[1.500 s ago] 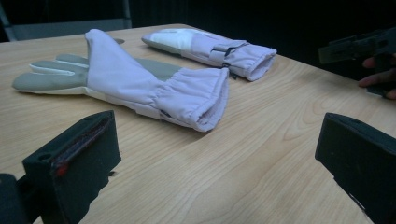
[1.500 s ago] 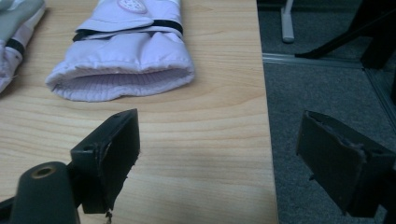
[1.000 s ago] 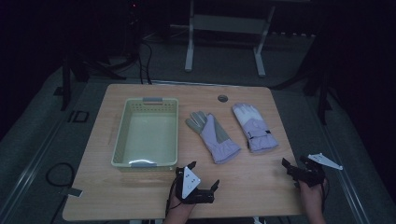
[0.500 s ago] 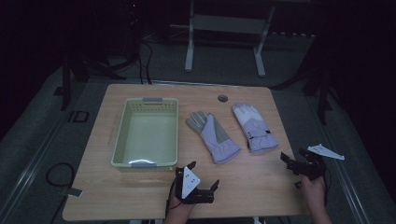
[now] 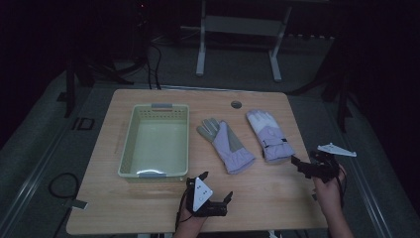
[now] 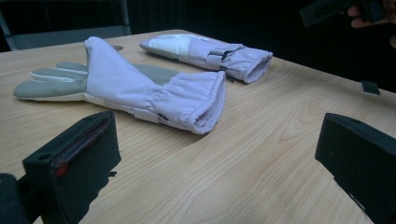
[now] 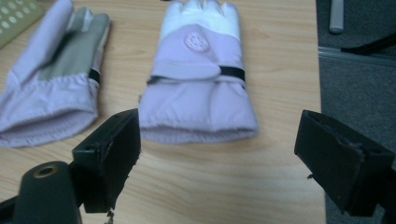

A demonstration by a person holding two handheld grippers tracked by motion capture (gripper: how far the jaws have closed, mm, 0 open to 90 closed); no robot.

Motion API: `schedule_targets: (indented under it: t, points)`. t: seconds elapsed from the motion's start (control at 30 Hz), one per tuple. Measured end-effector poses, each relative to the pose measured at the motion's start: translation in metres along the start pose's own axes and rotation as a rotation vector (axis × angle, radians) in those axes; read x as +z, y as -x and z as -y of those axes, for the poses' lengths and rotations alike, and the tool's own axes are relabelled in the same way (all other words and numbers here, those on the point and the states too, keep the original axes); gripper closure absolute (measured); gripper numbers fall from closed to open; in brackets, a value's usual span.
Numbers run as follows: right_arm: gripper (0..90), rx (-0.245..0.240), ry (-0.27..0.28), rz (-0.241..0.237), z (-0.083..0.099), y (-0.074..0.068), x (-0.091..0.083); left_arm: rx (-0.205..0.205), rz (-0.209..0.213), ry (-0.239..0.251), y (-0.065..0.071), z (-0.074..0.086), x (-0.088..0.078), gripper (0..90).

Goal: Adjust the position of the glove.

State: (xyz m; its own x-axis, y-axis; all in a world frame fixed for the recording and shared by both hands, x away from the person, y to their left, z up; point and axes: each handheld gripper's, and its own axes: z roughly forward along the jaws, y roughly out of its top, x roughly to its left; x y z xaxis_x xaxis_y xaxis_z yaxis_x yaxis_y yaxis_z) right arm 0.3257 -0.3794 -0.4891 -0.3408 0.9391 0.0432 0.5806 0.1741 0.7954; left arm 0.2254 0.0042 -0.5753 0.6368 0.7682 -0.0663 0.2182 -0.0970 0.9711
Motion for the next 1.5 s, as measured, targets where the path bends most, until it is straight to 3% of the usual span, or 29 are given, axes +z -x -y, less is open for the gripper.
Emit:
schedule_targets:
  t: [0.1, 0.17, 0.3, 0.67, 0.77, 0.83, 0.87, 0.97, 1.0, 1.3, 1.5]
  points:
    - [12.7, -0.012, -0.02, 0.013, -0.005, -0.004, 0.002, 0.002, 0.0, 0.0, 0.0, 0.0, 0.0, 0.1]
    - [11.7, -0.013, 0.001, -0.017, -0.011, -0.01, 0.002, 0.006, 0.0, -0.002, 0.0, 0.0, 0.0, 0.1]
    - [11.7, -0.027, 0.017, -0.009, -0.019, -0.018, 0.004, 0.007, 0.0, -0.003, 0.0, 0.0, 0.0, 0.1]
    - [11.7, -0.096, 0.005, -0.074, -0.04, -0.041, 0.011, 0.009, 0.002, -0.002, 0.001, 0.0, 0.0, 0.1]
    - [14.0, -0.128, -0.014, -0.086, -0.049, -0.053, 0.017, 0.01, 0.007, -0.005, 0.001, 0.0, 0.0, 0.1]
    - [14.1, -0.125, -0.017, -0.092, -0.05, -0.055, 0.018, 0.01, 0.01, -0.005, 0.001, 0.0, 0.0, 0.1]
    - [14.1, -0.129, -0.018, -0.117, -0.054, -0.061, 0.022, 0.013, 0.012, -0.007, 0.001, 0.0, 0.0, 0.1]
    - [14.2, -0.139, -0.017, -0.131, -0.057, -0.067, 0.026, 0.014, 0.014, -0.007, 0.001, 0.0, 0.0, 0.1]
    - [14.3, -0.149, -0.015, -0.156, -0.06, -0.073, 0.03, 0.014, 0.015, -0.008, 0.001, 0.0, 0.0, 0.1]
    - [15.6, -0.2, -0.019, -0.24, -0.069, -0.1, 0.052, 0.011, 0.025, -0.008, 0.001, 0.0, 0.0, 0.1]
    - [19.0, -0.228, -0.052, -0.259, -0.073, -0.119, 0.073, 0.012, 0.029, -0.009, 0.001, 0.0, 0.0, 0.1]
